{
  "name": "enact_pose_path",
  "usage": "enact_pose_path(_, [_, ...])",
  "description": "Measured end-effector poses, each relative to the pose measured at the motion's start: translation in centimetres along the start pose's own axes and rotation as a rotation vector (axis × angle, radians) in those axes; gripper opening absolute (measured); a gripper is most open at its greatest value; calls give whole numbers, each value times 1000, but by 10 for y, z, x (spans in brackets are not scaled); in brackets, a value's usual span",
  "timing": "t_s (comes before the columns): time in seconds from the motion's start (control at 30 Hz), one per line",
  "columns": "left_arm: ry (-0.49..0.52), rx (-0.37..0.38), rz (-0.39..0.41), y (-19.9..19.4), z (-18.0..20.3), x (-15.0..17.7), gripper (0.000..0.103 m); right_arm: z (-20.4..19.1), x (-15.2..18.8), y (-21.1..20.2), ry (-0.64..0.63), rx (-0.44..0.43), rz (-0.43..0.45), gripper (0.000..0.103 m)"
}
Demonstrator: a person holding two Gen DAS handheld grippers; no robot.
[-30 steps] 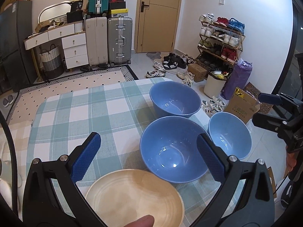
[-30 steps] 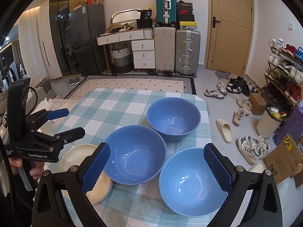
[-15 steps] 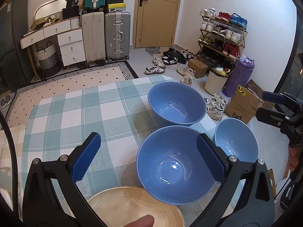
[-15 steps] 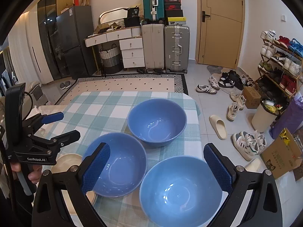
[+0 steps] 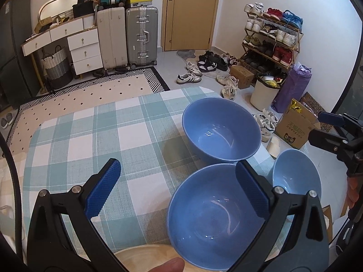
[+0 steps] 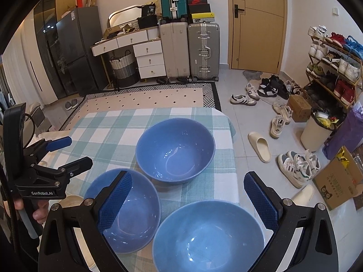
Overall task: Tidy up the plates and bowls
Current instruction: 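Pull both grippers back from the plate and move toward a blue bowl, then close the left gripper on the blue bowl rim while the right gripper closes beside it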
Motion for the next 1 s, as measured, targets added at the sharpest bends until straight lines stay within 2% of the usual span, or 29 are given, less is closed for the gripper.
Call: enact_pose_path(1.0, [-29,21,-149,126,-8,-24,101,34,-18,112,66,35,-141,101])
Point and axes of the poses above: each gripper's, at about its wrist camera, not at the fingertips, and y roughly the way its jaws point, z to its right, x to its underside, the point moved 4 cm from there along y, roughly the way its jaws point, and after that the axes turned 11 degrees about y, right-handed, at the moved point
